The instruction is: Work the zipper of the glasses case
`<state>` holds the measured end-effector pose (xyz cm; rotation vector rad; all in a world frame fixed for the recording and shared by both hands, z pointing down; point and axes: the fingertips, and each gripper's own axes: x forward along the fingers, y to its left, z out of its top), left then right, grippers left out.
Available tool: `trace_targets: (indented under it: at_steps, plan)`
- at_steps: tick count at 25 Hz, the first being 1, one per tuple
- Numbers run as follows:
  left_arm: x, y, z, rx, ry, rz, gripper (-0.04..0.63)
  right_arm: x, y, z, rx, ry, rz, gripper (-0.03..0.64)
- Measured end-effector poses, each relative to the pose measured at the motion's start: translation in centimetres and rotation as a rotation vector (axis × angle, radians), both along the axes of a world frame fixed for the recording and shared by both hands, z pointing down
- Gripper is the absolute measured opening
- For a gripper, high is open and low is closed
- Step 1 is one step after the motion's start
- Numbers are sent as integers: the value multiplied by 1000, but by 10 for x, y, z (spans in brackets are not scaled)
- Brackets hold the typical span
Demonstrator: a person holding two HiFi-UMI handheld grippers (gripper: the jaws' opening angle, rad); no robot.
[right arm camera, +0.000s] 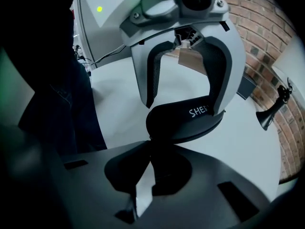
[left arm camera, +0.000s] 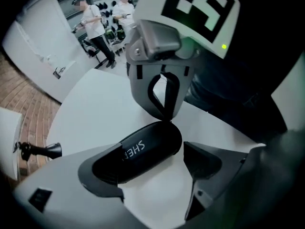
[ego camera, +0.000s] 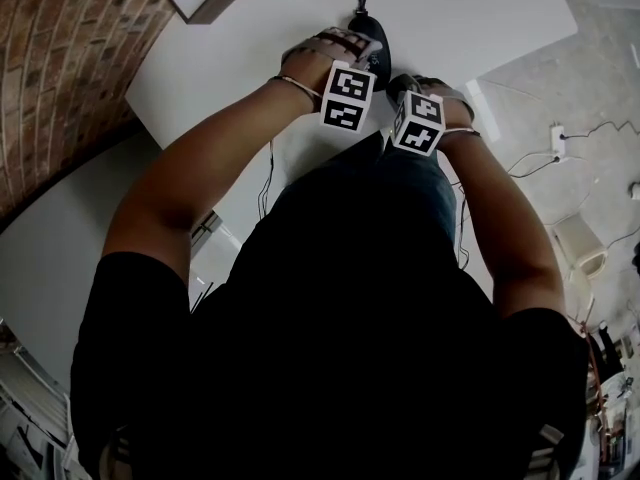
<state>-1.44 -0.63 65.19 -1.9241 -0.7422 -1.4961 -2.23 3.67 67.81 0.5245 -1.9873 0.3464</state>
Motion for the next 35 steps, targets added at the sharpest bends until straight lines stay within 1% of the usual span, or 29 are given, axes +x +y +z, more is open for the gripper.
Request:
trace_targets:
  at_steps: [4, 7, 10, 13, 15, 20, 25, 27, 30, 35]
  plan:
    - [-5, 7, -2, 37, -3, 194, 425, 7, 3, -3, 12, 7, -69, 2]
    - [1, 10, 0, 78, -3, 298, 425, 14, 3, -3, 26, 30, -127, 2]
    - [10, 10, 9, 113, -25, 368, 425, 21, 1, -4, 43, 47, -166, 2]
    - [17, 10, 20, 100, -69, 381, 415, 29, -2, -4, 42, 47, -155, 2]
    - [20, 9, 25, 70, -83, 344, 383, 34, -4, -3, 36, 45, -128, 2]
    - [24, 6, 25, -60, -87, 164, 376, 40, -5, -1, 13, 6, -32, 2]
    - [24, 2, 23, -129, -79, 7, 373, 25, 3, -1, -19, -38, 28, 2]
    - [25, 1, 23, -140, -78, -43, 373, 19, 5, 0, -31, -51, 62, 2]
    - [24, 1, 23, -132, -78, -103, 373, 14, 6, 0, -46, -59, 111, 2]
    - [22, -2, 23, -135, -71, -231, 371, 11, 4, 1, -51, -55, 160, 2]
